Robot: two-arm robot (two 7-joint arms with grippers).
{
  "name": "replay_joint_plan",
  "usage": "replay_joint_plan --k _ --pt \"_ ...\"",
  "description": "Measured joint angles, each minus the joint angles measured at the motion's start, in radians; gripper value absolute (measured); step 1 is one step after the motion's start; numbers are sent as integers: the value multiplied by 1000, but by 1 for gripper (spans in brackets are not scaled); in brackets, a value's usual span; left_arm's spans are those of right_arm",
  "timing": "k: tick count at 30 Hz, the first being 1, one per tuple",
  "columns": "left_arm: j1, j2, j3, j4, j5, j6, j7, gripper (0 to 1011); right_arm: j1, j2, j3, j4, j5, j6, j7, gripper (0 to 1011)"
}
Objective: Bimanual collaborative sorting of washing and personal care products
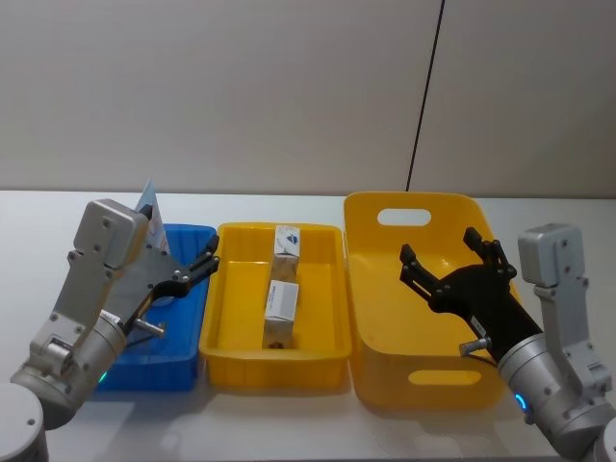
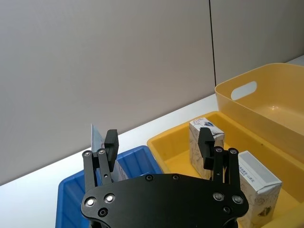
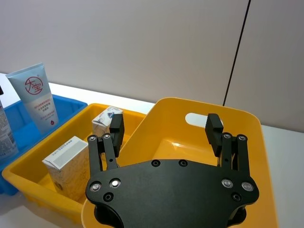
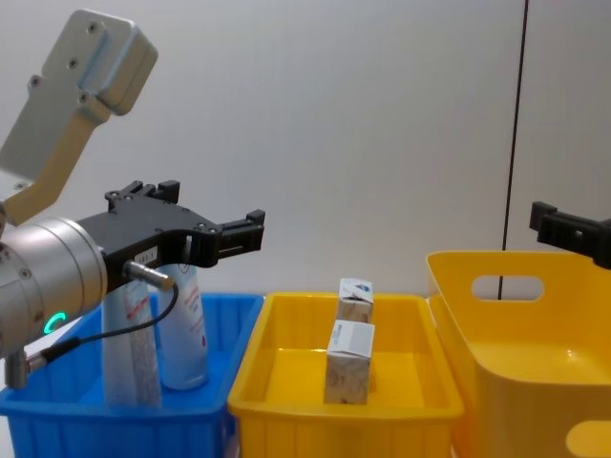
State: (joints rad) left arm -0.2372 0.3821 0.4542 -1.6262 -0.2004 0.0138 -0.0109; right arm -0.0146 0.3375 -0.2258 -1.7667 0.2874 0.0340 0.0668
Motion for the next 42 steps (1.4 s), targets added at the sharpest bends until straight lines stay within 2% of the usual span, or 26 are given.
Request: replay_joint_plan --k 24,31,42 --pt "-1 4 -3 -6 3 13 -1 1001 0 0 0 0 0 0 0 1002" --pt "7 27 -18 -47 12 73 2 1001 0 0 0 0 0 0 0 1002" --pt "80 77 -82 -189 11 265 50 1001 0 0 0 0 0 0 0 1002"
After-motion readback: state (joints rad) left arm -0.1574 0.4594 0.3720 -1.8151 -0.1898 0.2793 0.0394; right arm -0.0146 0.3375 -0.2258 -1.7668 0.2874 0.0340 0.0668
